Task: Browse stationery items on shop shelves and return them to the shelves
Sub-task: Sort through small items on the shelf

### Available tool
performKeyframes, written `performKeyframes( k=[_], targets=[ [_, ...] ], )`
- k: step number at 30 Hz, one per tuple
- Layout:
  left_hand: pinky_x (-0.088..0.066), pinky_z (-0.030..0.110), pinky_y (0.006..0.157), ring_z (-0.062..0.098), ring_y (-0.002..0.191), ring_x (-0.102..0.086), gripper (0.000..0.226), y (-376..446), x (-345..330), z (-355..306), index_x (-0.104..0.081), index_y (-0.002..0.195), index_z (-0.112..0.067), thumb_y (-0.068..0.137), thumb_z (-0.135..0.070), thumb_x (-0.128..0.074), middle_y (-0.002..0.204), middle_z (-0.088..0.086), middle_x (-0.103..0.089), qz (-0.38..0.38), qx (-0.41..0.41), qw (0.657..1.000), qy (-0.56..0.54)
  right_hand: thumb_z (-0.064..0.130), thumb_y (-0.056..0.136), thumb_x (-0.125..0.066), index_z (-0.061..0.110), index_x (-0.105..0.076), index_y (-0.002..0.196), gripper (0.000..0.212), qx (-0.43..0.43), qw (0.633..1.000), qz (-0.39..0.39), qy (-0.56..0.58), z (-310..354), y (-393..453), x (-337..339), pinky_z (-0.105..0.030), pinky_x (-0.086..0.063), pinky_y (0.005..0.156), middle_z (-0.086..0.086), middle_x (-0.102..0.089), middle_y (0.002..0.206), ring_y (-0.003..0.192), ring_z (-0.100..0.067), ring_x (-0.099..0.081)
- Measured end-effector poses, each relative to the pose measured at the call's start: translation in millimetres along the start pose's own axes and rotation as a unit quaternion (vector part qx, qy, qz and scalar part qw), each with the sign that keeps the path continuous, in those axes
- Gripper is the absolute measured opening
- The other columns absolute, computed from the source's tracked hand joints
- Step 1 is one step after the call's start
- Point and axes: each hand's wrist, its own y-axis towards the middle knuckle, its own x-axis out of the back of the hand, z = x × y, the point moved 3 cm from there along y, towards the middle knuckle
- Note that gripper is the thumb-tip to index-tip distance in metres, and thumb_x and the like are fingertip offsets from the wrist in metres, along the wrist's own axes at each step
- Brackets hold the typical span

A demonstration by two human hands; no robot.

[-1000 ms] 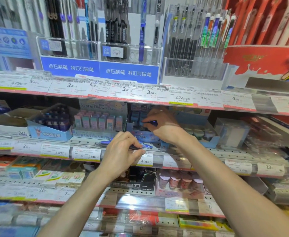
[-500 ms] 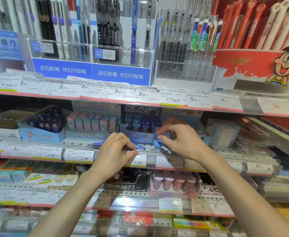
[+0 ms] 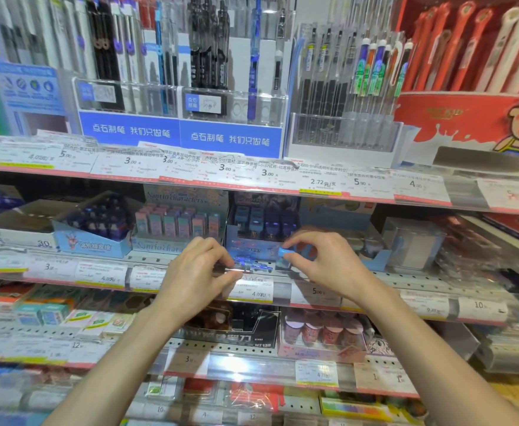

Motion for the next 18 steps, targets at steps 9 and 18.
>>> performKeyframes(
  k=[9, 18],
  targets=[
    [-0.042, 0.026, 0.070, 0.005, 0.086, -0.048, 0.025, 2, -3, 6, -0.062, 0.077, -0.031, 0.075, -0.051, -0.075, 0.081, -0.019, -0.055, 0.008, 0.031, 0.999, -0.031, 0.030, 0.092, -0.066, 0.021, -0.073, 0.105, 0.018, 0.023, 0.993, -0.100, 0.060, 39, 51, -14, -0.032, -0.054, 0.079, 0.004, -0.072, 0.095, 0.086, -0.012, -0.064],
    [-0.038, 0.022, 0.067, 0.004, 0.086, -0.048, 0.026, 2, -3, 7, -0.059, 0.075, -0.032, 0.075, -0.052, -0.075, 0.081, -0.019, -0.054, 0.012, 0.039, 0.999, -0.036, 0.024, 0.098, -0.057, 0.019, -0.071, 0.113, 0.022, 0.012, 0.996, -0.089, 0.014, 49, 74, -30, -0.035, -0.054, 0.084, 0.000, -0.075, 0.106, 0.093, -0.021, -0.068]
  ],
)
